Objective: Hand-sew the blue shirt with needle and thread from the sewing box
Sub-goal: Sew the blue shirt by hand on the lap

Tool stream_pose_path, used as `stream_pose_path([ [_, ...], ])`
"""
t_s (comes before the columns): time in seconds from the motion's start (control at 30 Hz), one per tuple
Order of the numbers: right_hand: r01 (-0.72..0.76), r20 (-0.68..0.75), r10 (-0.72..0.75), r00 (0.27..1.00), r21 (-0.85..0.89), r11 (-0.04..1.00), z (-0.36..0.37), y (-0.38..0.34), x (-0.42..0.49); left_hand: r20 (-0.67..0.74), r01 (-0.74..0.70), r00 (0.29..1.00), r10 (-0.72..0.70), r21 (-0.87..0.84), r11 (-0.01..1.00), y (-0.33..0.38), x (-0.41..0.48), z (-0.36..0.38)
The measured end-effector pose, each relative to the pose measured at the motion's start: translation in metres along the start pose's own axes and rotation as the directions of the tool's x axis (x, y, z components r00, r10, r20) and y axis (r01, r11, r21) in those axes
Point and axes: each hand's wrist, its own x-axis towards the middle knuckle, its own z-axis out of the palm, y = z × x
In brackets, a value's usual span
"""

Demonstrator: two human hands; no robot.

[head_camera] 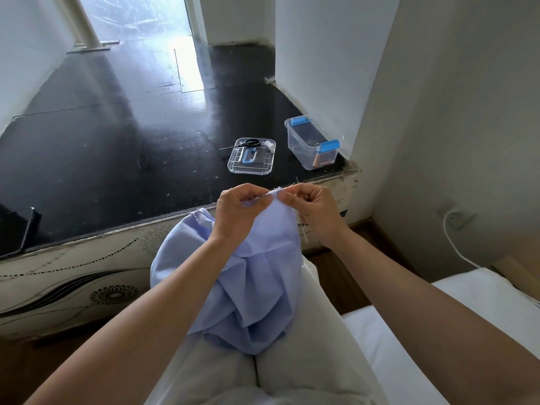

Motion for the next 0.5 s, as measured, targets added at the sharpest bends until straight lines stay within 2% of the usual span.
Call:
stream_pose_path([
  [0.17,0.023,-0.035,-0.023,0.999,-0.016,1.0,-0.001,0.003,-0.002,0.005,0.048,0.999,-0.048,-0.068,0.997,0.004,-0.002,0.004],
  [0.33,0.046,-0.048,-0.047,0.998,-0.013,0.999,-0.003,0.003,-0.002,0.05,0.027,0.999,-0.02,-0.134,0.991,0.006,-0.003,0.008],
  [0.5,0.021,-0.026,-0.022,0.999,-0.028,0.999,-0.002,0.003,-0.003,-0.065,-0.026,0.998,0.022,-0.063,0.998,0.001,-0.002,0.012],
])
